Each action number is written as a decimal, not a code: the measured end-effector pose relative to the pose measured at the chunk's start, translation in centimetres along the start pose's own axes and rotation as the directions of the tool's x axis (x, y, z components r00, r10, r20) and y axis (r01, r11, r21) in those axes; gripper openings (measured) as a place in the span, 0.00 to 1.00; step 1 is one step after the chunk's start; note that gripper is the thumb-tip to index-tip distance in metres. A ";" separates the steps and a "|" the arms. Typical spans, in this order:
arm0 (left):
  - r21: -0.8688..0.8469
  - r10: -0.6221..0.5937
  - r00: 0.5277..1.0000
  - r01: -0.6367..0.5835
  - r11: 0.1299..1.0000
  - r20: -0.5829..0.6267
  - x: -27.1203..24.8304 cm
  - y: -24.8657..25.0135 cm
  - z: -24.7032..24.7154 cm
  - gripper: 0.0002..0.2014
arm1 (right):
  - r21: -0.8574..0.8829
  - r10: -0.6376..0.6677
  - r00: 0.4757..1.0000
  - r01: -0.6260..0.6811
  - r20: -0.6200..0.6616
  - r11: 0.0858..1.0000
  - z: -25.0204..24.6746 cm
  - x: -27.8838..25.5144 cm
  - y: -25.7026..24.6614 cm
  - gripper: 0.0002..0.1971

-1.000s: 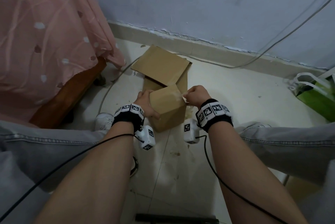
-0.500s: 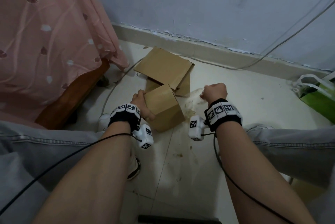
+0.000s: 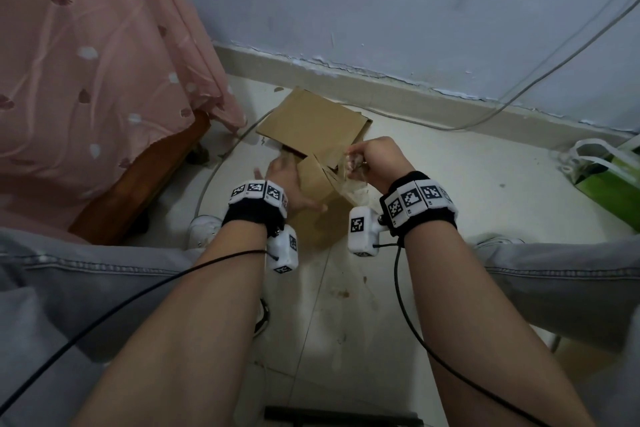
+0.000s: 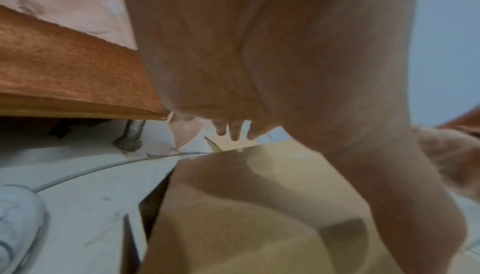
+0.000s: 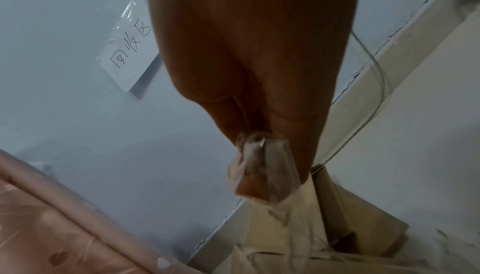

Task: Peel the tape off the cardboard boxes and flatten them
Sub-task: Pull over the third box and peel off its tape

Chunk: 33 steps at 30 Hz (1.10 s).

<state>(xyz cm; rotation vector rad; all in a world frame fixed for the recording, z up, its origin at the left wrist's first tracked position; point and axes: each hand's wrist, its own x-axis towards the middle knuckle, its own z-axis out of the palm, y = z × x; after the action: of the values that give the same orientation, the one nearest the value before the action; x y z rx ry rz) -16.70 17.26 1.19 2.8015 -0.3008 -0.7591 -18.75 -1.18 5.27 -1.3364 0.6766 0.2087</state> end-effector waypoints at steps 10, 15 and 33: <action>-0.187 0.048 0.999 -0.051 0.981 -0.022 -0.1 0.3 1.1 0.54 | -0.050 -0.059 0.997 0.056 -0.049 0.997 -0.4 -0.6 -0.5 0.12; -0.176 -0.083 0.996 0.089 0.980 0.042 -0.3 -3.0 2.0 0.56 | -0.146 -0.135 0.945 0.095 -0.299 0.985 -2.9 1.1 -0.1 0.16; -0.139 -0.357 0.921 0.378 0.915 0.154 -1.5 -6.0 6.6 0.61 | -0.301 -0.312 0.713 0.147 -0.628 0.942 -7.2 2.1 3.0 0.10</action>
<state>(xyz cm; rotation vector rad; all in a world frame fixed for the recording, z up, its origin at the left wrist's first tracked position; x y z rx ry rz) -20.56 22.29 -5.28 2.6845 0.2725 -0.9912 -21.02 -7.74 1.02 -1.7236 1.1013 -0.4488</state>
